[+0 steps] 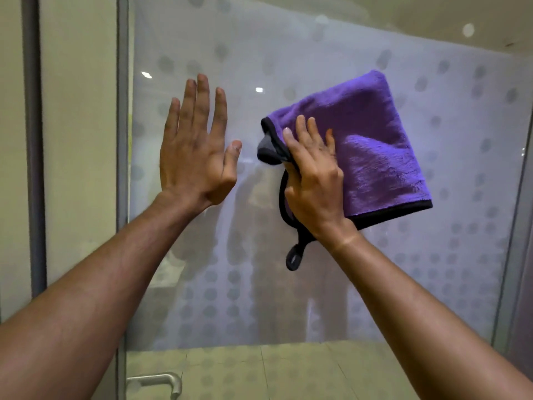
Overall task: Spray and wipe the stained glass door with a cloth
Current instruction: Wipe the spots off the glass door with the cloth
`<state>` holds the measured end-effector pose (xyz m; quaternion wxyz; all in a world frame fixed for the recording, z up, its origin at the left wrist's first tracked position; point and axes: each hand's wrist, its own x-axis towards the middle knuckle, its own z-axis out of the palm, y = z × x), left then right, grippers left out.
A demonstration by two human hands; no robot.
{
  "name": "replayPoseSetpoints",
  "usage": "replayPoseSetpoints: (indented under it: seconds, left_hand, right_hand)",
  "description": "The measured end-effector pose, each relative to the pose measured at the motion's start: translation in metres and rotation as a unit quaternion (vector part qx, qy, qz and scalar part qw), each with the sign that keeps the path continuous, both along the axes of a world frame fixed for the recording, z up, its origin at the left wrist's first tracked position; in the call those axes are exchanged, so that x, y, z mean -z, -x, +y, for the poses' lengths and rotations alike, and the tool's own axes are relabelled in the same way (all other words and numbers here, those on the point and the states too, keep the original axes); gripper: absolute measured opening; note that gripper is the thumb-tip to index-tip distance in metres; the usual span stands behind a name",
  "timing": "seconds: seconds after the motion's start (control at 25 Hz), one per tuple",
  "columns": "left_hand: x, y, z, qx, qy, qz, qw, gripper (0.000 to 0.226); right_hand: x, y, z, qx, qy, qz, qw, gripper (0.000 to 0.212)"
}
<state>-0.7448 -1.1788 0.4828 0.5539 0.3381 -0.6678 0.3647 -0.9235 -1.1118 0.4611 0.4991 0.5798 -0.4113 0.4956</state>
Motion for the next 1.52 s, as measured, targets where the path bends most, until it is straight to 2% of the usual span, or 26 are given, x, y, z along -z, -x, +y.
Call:
replayPoseSetpoints:
  seconds: [0.12, 0.24, 0.32, 0.48, 0.52, 0.64, 0.68, 0.84, 0.92, 1.0, 1.12, 1.24, 1.36, 1.52]
  left_hand:
    - [0.003, -0.006, 0.001, 0.008, -0.007, -0.005, 1.0, 0.079]
    - [0.009, -0.015, 0.0, -0.001, -0.018, -0.004, 1.0, 0.081]
    - [0.01, -0.017, -0.002, -0.004, -0.014, 0.0, 1.0, 0.082]
    - [0.009, -0.015, -0.005, -0.009, 0.0, -0.003, 1.0, 0.08]
    - [0.009, -0.014, -0.007, -0.007, 0.004, -0.002, 1.0, 0.08]
    - [0.01, -0.015, -0.01, 0.002, 0.01, 0.005, 1.0, 0.079]
    - [0.01, -0.016, -0.011, 0.002, 0.011, 0.006, 1.0, 0.079]
    - [0.009, -0.013, -0.011, 0.012, 0.014, 0.013, 1.0, 0.08]
    - [0.008, -0.012, -0.012, 0.025, 0.015, 0.013, 0.999, 0.08]
    - [0.008, -0.013, -0.014, 0.029, 0.015, 0.01, 0.999, 0.08]
    - [0.01, -0.015, -0.015, 0.025, 0.021, 0.013, 0.999, 0.08]
    - [0.009, -0.013, -0.015, 0.026, 0.029, 0.015, 0.999, 0.079]
    - [0.01, -0.012, -0.017, 0.019, 0.034, 0.013, 0.999, 0.079]
    - [0.01, -0.01, -0.02, 0.014, 0.032, 0.016, 0.999, 0.078]
  right_hand:
    - [0.035, 0.02, 0.009, 0.014, -0.019, 0.076, 0.997, 0.042]
    - [0.06, 0.031, 0.011, 0.028, -0.005, 0.058, 0.998, 0.048]
    - [0.056, 0.021, 0.002, 0.015, 0.014, 0.055, 0.998, 0.048]
    - [0.014, -0.005, -0.012, 0.019, 0.009, 0.132, 0.991, 0.049]
    - [-0.001, -0.008, -0.014, 0.027, 0.003, 0.106, 0.994, 0.05]
    - [-0.026, -0.021, -0.011, 0.056, 0.002, -0.082, 0.995, 0.061]
    - [-0.025, -0.025, -0.01, 0.076, 0.009, -0.099, 0.992, 0.063]
    - [0.011, -0.002, 0.004, 0.085, -0.01, -0.007, 0.996, 0.049]
    - [0.034, 0.02, 0.012, 0.096, -0.014, -0.013, 0.995, 0.048]
    - [0.046, 0.036, 0.018, 0.115, -0.014, -0.085, 0.99, 0.054]
    - [0.024, 0.055, 0.022, 0.12, -0.011, -0.234, 0.965, 0.074]
    - [-0.006, 0.058, 0.019, 0.095, -0.002, -0.272, 0.958, 0.068]
    - [-0.016, 0.051, 0.017, 0.061, 0.005, -0.236, 0.97, 0.073]
    - [0.005, 0.054, 0.025, 0.038, -0.031, -0.081, 0.995, 0.073]
